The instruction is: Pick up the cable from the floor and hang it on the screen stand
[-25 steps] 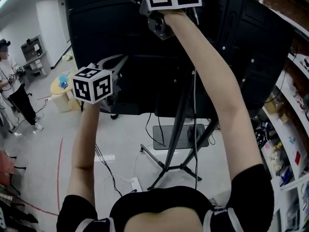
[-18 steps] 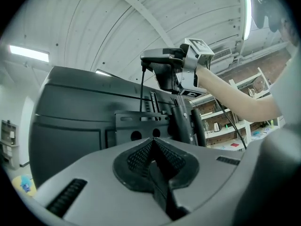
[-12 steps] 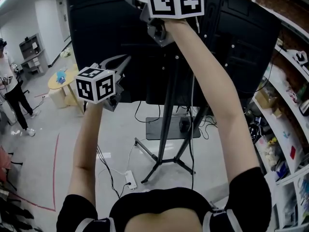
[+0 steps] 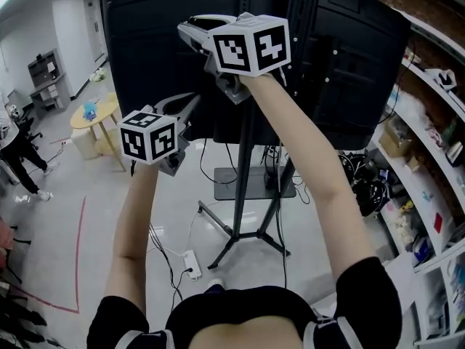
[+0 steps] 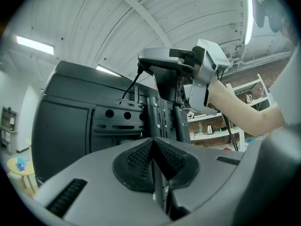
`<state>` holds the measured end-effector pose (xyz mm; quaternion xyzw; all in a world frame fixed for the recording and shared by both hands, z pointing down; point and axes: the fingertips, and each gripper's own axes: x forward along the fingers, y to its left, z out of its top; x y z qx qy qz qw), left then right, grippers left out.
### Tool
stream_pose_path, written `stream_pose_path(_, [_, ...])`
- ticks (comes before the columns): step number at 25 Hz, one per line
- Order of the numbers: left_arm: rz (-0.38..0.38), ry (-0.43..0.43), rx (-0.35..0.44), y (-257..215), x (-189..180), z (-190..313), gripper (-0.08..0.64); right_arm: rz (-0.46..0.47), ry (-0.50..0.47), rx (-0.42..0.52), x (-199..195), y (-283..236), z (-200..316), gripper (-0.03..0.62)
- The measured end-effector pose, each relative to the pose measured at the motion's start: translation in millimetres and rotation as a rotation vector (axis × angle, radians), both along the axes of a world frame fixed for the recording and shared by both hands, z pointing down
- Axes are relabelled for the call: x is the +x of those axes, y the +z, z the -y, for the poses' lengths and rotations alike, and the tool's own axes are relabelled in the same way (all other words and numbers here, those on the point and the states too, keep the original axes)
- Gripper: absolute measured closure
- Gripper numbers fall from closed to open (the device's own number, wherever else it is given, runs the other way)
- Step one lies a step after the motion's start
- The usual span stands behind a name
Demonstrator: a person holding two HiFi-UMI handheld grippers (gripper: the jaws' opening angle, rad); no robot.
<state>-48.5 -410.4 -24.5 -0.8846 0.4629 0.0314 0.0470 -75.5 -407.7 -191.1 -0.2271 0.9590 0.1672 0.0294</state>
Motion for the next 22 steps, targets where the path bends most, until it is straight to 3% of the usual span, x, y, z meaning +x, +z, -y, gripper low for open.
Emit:
stream_pose_path(5, [-0.024,-0.004,-0.021,25,-1,2,0.552,0.039,-0.019,0.017,-1,46,9,0.483])
stream_pose_path(12, [-0.024,-0.009,-0.03,49,-17,7,0.552,0.205,-0.052,0.135,3,84,13,0.48])
stream_pose_path(17, [-0.026,0.005,-0.004,59,-21,8,0.552,0.297,0.0,0.264,16,96,19,0.464])
stream_pose_path(22, [-0.027,0.013,0.004,76,-19,5,0.552,0.367,0.086,0.28,33,115,38,0.419])
